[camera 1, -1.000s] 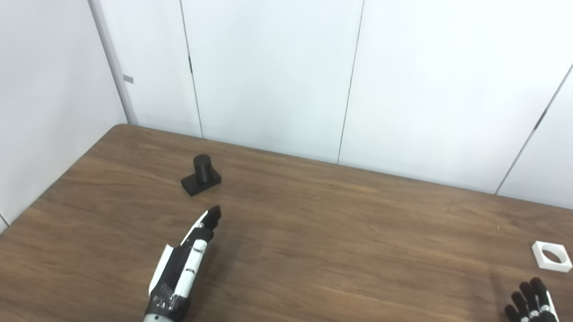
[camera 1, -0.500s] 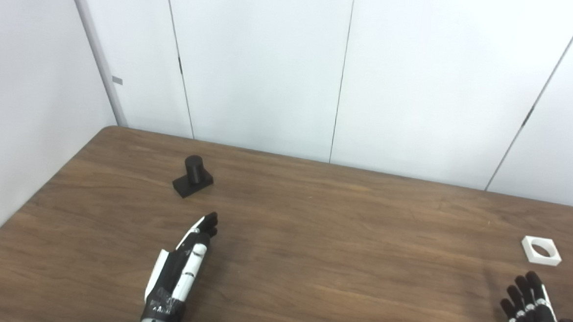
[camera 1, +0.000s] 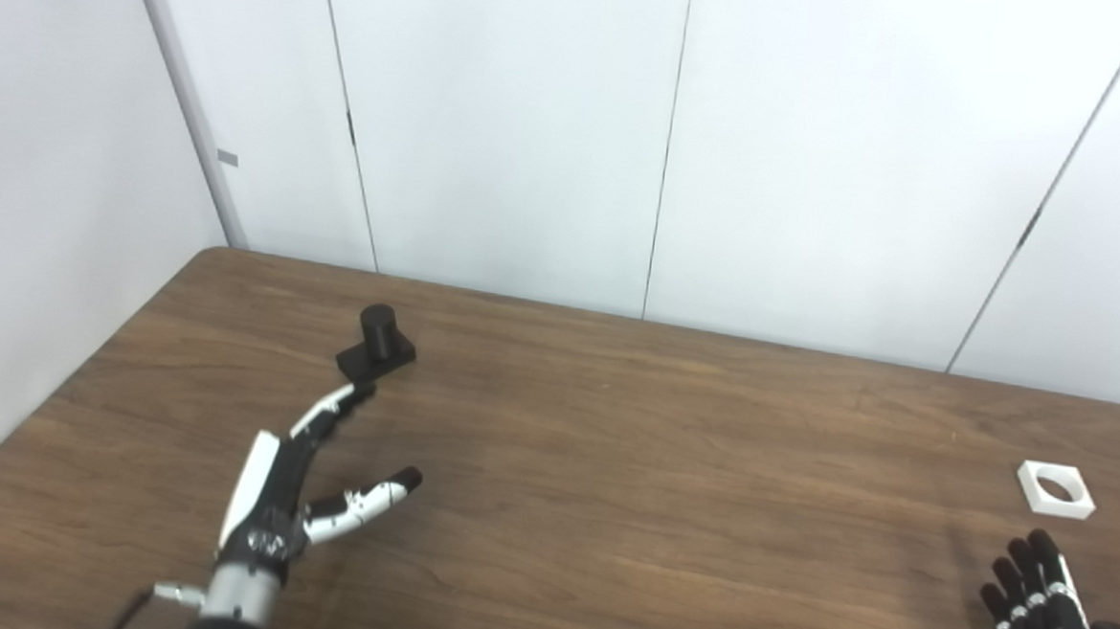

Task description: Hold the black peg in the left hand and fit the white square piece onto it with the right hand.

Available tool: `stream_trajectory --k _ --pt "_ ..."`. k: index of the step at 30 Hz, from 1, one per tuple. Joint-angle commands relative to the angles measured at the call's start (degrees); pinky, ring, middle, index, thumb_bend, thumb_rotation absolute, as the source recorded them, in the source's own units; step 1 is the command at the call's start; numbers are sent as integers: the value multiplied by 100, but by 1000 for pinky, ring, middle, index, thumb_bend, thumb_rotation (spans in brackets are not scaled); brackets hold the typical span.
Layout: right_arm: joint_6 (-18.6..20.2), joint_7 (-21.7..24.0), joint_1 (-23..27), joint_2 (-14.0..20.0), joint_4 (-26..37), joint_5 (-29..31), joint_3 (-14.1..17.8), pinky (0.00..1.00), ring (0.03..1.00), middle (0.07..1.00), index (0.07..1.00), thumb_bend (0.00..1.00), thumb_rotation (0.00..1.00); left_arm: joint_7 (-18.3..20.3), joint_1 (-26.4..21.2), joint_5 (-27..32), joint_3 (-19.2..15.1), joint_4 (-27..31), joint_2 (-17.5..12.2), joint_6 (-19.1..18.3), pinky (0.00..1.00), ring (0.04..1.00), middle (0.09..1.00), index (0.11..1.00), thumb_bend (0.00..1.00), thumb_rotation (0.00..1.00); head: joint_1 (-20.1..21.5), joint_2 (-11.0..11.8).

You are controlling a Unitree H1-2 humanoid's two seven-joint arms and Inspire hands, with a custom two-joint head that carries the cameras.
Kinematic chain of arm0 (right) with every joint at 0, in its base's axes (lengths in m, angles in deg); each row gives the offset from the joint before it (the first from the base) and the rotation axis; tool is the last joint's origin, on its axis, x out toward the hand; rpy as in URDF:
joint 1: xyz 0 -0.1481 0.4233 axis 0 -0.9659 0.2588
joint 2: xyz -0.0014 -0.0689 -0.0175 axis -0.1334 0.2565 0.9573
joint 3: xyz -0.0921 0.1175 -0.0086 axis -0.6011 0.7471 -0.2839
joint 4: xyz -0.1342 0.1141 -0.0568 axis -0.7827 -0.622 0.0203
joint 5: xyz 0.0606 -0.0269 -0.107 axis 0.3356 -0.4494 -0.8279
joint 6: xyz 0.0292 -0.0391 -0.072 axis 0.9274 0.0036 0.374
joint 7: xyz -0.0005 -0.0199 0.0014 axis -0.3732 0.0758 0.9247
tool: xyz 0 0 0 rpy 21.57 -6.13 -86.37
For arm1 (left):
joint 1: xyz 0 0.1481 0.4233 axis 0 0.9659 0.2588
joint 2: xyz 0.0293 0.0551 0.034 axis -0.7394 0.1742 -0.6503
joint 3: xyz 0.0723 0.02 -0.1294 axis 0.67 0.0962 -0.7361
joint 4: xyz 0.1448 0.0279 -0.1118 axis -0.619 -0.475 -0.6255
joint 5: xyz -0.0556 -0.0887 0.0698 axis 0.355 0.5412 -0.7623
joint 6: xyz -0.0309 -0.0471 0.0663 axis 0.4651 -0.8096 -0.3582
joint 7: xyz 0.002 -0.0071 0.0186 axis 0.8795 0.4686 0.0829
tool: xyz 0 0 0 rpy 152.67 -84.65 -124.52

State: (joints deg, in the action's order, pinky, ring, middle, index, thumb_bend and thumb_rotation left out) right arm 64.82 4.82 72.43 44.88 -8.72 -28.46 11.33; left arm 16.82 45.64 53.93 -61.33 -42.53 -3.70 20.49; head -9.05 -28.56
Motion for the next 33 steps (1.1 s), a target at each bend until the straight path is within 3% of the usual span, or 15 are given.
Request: stream_trajectory --k 1,4,11,24,33 --pt "-132 43 -308 1 -572 15 -7 1000 1000 1000 1000 678 1000 -101 -237 -296 -65 152 -265 -71 937 939 918 880 853 279 -5 -7" --pt "-96 64 -315 -2 -544 66 -12 1000 1000 1000 1000 674 994 -124 -432 -410 -101 -225 -557 70 924 942 920 874 873 324 -24 -2" --pt "-200 65 -333 -17 -534 26 -35 1000 1000 1000 1000 667 977 -297 -836 -1072 -12 -720 -877 -272 985 998 961 874 873 389 -36 -12" --pt "-196 21 -356 -36 -493 -4 -47 1000 1000 1000 1000 676 968 -715 -1723 -1701 322 -2168 -1239 -332 1000 1000 986 887 896 398 -37 -27" --pt "-191 9 -404 -49 -405 -32 -78 1000 1000 1000 1000 641 987 -596 -2393 -1800 767 -3060 -1336 -657 1000 1000 994 899 935 476 -11 -60"
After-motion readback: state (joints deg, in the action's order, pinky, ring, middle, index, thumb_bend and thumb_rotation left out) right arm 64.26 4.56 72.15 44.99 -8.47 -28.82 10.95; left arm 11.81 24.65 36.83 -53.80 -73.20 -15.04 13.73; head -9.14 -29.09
